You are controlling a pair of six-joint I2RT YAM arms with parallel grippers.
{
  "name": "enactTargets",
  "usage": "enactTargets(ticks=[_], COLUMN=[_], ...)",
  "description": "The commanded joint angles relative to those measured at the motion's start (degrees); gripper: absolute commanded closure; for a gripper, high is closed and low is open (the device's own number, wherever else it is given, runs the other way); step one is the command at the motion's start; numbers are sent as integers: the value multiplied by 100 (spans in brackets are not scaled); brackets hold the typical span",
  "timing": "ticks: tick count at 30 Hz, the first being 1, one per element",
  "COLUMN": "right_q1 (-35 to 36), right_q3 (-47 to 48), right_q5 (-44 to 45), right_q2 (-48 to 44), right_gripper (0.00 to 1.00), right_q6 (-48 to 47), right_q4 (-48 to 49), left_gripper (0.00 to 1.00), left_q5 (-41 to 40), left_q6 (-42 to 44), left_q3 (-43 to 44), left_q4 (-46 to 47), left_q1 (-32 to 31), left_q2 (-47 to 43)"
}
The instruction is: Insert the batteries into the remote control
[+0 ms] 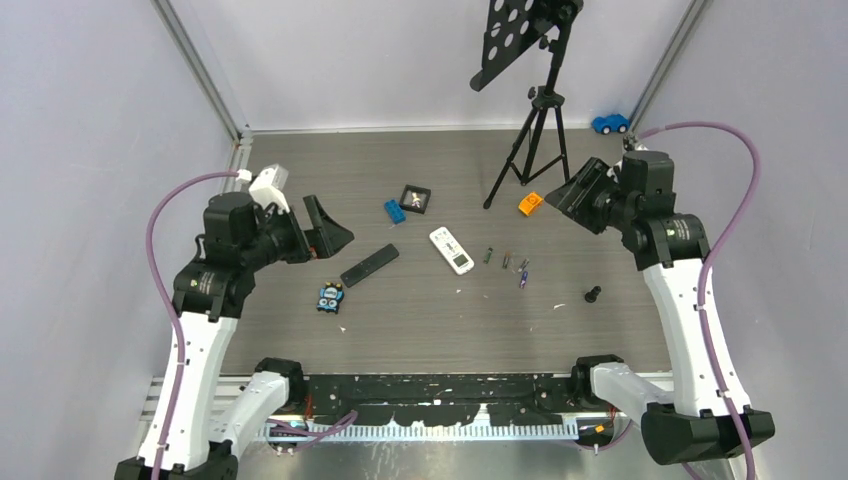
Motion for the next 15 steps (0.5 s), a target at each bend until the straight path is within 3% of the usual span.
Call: enactTargets(ticks=[1, 5, 11, 15], right_q1=[-22, 267, 677, 1132], right_q3=[-487, -1168, -1630, -1833], right_q5=[-302, -790, -394, -40], right_q2=[-142, -105, 56, 286], right_gripper=[45, 45, 44, 42], right_q6=[431, 468, 750, 732], right_q4=[925, 1862, 2385, 2565], left_gripper=[0, 0, 0, 1], left_q5=[330, 859, 777, 615], left_q6=[-253, -669, -1502, -1547], left_q3=[-364, -911, -1695, -1662], left_q4=[862, 1419, 2803, 3077], left_q1=[23, 23, 15, -133], left_q2=[-24, 142, 577, 1098])
